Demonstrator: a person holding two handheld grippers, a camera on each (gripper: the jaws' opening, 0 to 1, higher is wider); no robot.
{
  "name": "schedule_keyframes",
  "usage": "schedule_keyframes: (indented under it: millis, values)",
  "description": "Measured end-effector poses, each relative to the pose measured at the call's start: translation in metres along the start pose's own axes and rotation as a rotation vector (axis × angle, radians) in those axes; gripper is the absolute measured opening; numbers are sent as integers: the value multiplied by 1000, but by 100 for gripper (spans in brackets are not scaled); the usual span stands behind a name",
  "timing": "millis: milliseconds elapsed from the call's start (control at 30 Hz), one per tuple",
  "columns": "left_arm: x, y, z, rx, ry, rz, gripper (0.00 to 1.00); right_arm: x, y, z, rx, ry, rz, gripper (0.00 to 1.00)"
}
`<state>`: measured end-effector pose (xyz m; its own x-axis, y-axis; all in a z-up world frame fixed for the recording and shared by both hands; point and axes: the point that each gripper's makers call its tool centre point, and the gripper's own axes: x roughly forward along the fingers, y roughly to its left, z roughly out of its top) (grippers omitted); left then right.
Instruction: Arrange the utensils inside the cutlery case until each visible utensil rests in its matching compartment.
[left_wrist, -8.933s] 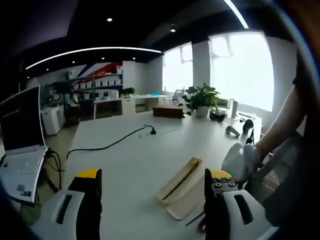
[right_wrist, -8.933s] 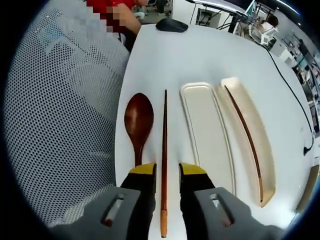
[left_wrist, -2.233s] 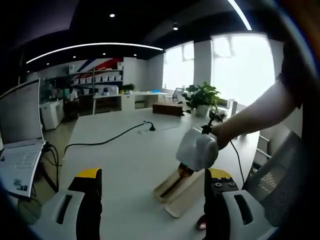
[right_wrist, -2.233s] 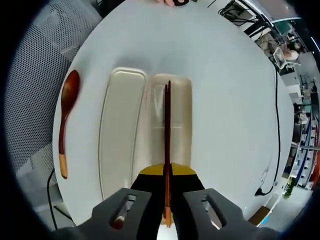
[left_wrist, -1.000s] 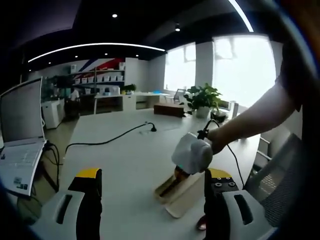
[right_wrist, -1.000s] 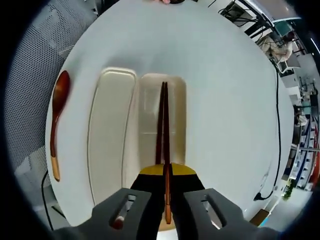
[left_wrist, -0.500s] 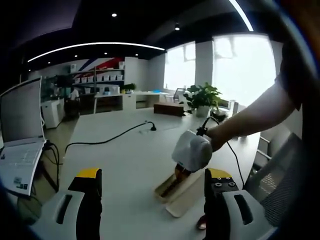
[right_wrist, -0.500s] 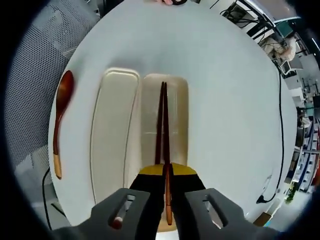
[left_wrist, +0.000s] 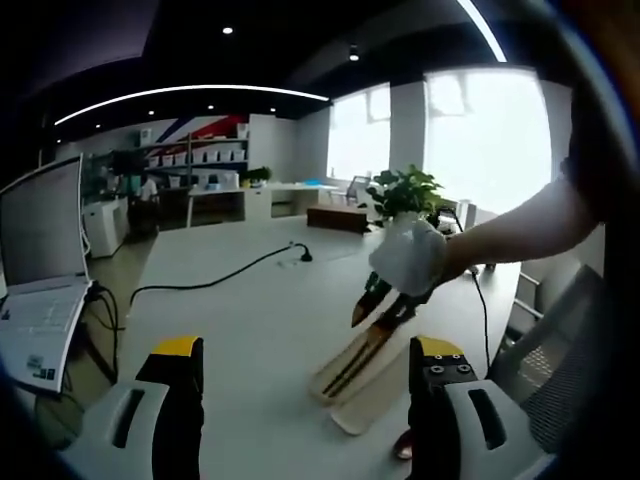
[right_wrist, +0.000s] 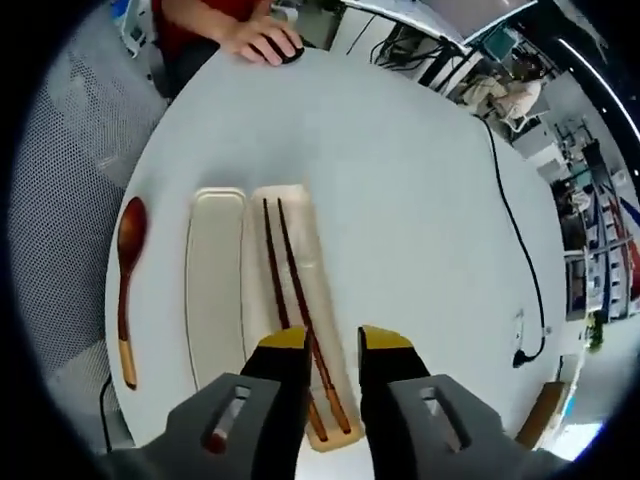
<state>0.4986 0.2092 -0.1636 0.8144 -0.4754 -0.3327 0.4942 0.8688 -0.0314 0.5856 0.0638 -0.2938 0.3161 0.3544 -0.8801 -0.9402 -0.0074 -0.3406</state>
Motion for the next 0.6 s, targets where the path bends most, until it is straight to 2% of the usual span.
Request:
schedule_keyframes:
  millis: [100,200,300,467,600]
  values:
    - [0,-1,0,3,2,-3,87,-19,-20,1,107,-87,-110,18]
    - [1,-2,0,4,1,-5,87,-43,-43,-5,231,-162,-225,19]
    - [1,-3,1,7,0,-7,87,-59,-57,-13,328,-214,-296,18]
    - [1,-5,1,12,0,-12,87,-80,-72,-29,402,-237,-395,16]
    - [1,-5,1,12,-2,-12,87,-82,-65,-38,430,-225,-383,18]
